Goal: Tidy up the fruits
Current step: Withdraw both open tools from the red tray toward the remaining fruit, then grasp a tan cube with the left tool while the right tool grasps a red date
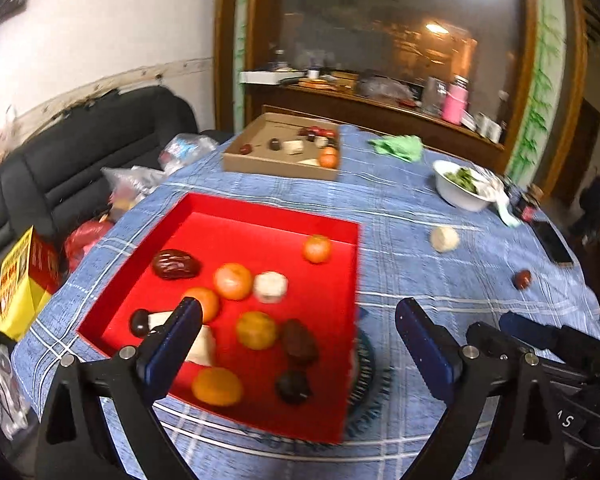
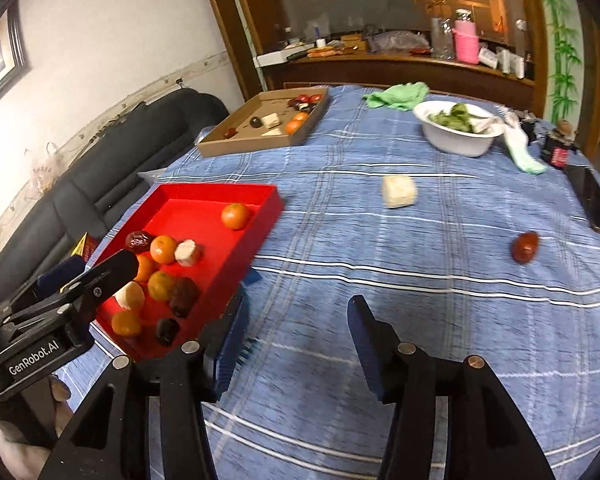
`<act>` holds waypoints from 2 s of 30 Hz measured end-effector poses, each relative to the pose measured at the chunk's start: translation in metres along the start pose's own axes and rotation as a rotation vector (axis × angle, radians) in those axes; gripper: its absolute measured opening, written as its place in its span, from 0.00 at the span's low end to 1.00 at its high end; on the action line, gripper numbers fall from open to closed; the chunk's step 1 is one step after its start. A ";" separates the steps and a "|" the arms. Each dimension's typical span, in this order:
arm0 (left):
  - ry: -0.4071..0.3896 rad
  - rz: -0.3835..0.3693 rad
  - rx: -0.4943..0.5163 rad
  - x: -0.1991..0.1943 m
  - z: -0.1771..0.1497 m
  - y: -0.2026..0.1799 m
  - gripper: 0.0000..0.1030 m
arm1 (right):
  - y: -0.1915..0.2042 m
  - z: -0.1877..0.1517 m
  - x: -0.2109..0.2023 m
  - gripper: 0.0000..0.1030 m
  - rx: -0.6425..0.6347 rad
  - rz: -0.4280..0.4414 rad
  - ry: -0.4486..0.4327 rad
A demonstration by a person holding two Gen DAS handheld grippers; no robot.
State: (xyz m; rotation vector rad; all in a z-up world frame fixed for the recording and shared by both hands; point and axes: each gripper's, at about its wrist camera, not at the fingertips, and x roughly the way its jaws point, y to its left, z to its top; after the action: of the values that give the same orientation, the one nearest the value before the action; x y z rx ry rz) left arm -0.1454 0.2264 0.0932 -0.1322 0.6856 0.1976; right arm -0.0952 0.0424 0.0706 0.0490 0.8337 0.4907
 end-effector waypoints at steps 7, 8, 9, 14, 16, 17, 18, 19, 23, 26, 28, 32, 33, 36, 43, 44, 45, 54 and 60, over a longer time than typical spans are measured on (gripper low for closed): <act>0.009 -0.016 0.090 -0.008 -0.006 -0.044 0.94 | -0.031 -0.011 -0.023 0.62 0.022 -0.023 -0.035; 0.011 -0.015 0.099 -0.009 -0.007 -0.049 0.94 | -0.035 -0.013 -0.025 0.62 0.029 -0.024 -0.038; 0.013 -0.015 0.108 -0.009 -0.008 -0.053 0.94 | -0.040 -0.015 -0.027 0.62 0.038 -0.025 -0.040; 0.029 -0.020 0.138 -0.007 -0.011 -0.068 0.94 | -0.059 -0.021 -0.034 0.62 0.070 -0.029 -0.046; 0.035 -0.022 0.146 -0.006 -0.012 -0.073 0.94 | -0.065 -0.023 -0.035 0.62 0.081 -0.030 -0.046; 0.039 -0.023 0.151 -0.005 -0.013 -0.075 0.94 | -0.068 -0.025 -0.035 0.62 0.085 -0.031 -0.045; 0.042 -0.023 0.156 -0.005 -0.013 -0.077 0.94 | -0.071 -0.026 -0.036 0.62 0.091 -0.033 -0.044; 0.046 -0.022 0.160 -0.004 -0.014 -0.079 0.94 | -0.073 -0.027 -0.035 0.62 0.095 -0.034 -0.043; 0.059 -0.024 0.172 -0.002 -0.017 -0.082 0.94 | -0.083 -0.029 -0.034 0.62 0.115 -0.040 -0.037; 0.066 -0.025 0.178 0.001 -0.017 -0.084 0.94 | -0.090 -0.032 -0.035 0.63 0.122 -0.047 -0.036; 0.074 -0.033 0.180 0.003 -0.016 -0.083 0.94 | -0.093 -0.032 -0.036 0.63 0.125 -0.055 -0.035; 0.095 -0.054 0.192 0.011 -0.010 -0.083 0.94 | -0.111 -0.028 -0.042 0.63 0.144 -0.096 -0.042; 0.100 -0.066 0.192 0.014 -0.004 -0.082 0.94 | -0.119 -0.026 -0.044 0.63 0.154 -0.111 -0.047; 0.111 -0.117 0.172 0.023 0.014 -0.078 0.94 | -0.144 -0.016 -0.050 0.63 0.187 -0.151 -0.061; 0.160 -0.215 0.039 0.082 0.061 -0.073 0.94 | -0.194 0.016 -0.031 0.63 0.286 -0.160 -0.075; 0.175 -0.221 0.018 0.091 0.063 -0.074 0.94 | -0.198 0.021 -0.024 0.63 0.294 -0.167 -0.068; 0.186 -0.236 -0.001 0.099 0.064 -0.074 0.94 | -0.201 0.026 -0.015 0.63 0.300 -0.173 -0.057; 0.252 -0.289 -0.014 0.161 0.068 -0.111 0.94 | -0.215 0.038 0.047 0.62 0.332 -0.176 0.027; 0.269 -0.251 0.078 0.196 0.068 -0.147 0.94 | -0.218 0.036 0.053 0.62 0.312 -0.177 0.016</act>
State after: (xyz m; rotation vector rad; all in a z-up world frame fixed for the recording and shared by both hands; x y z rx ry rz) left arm 0.0775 0.1227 0.0284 -0.1706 0.9350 -0.0901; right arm 0.0475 -0.1229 0.0079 0.2568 0.9154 0.1915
